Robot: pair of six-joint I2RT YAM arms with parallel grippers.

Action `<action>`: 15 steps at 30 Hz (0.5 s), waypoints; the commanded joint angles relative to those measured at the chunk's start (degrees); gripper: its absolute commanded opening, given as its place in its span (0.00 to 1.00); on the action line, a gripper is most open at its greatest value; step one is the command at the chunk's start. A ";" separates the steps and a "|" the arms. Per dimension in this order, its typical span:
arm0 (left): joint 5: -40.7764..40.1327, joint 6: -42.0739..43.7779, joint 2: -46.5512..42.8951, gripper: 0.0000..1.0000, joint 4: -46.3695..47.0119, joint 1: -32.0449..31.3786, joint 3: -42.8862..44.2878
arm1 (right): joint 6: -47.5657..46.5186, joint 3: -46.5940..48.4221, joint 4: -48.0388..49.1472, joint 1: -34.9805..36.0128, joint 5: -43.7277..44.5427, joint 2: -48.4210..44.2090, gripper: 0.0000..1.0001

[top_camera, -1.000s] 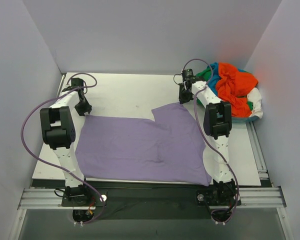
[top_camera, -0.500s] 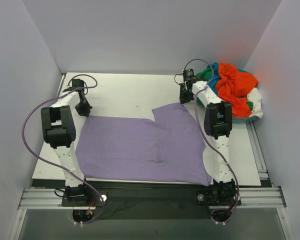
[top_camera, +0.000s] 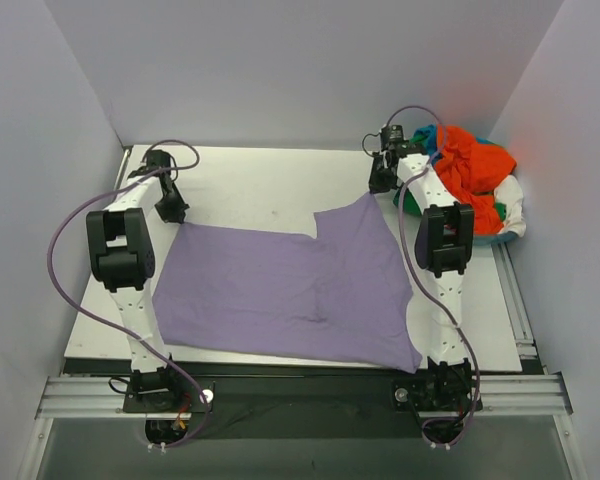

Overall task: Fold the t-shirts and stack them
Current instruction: Grap the side of the flattened tshirt furthest away from the robot with both arms

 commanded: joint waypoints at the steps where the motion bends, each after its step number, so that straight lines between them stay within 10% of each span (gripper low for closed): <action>1: 2.06 1.33 1.34 0.00 -0.01 -0.47 6.74 | 2.70 5.12 -1.19 -1.00 -1.29 -4.02 0.00; 15: 8.39 0.71 9.34 0.00 -1.24 -0.39 27.23 | 7.80 11.81 4.96 -5.74 -5.15 -2.61 0.00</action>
